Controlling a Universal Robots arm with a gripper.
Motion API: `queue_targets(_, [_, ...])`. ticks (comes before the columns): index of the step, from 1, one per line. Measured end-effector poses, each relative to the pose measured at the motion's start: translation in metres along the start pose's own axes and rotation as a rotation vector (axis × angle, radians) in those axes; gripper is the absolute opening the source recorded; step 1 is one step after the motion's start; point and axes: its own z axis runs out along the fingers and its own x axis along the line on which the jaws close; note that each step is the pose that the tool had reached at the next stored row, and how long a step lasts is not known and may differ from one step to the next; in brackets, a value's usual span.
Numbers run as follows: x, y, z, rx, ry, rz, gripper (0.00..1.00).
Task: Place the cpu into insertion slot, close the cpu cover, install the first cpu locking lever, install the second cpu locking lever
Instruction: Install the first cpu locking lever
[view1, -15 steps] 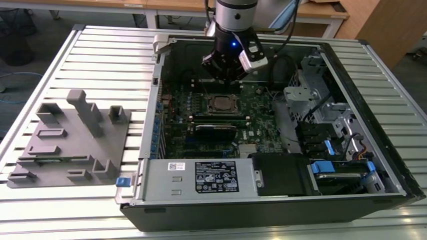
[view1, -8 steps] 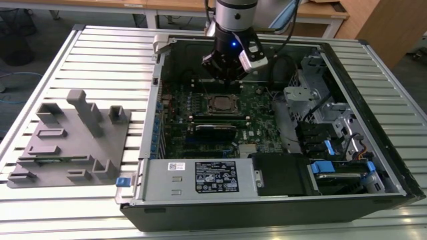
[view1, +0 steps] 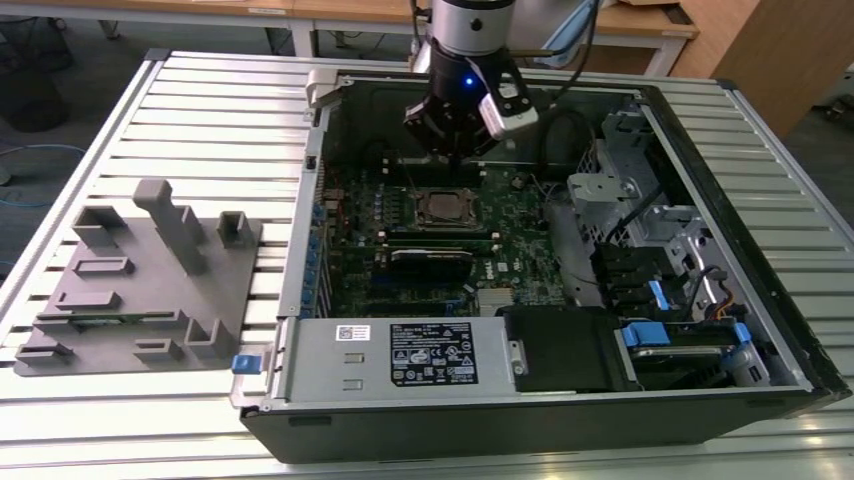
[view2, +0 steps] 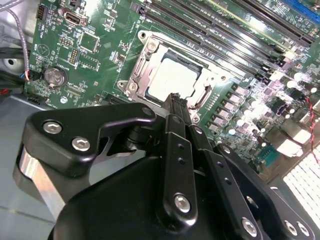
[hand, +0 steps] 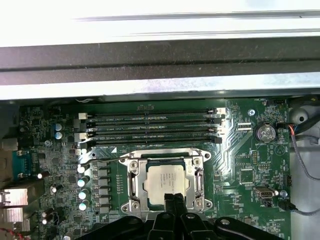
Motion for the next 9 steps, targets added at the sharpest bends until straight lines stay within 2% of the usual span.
queue_targets(5, [-0.0002,-0.0001,-0.0061,0.0,0.0001,0.0,0.11])
queue_targets(9, [-0.0003,-0.0001,-0.007,-0.0003,-0.0002,0.0,0.11])
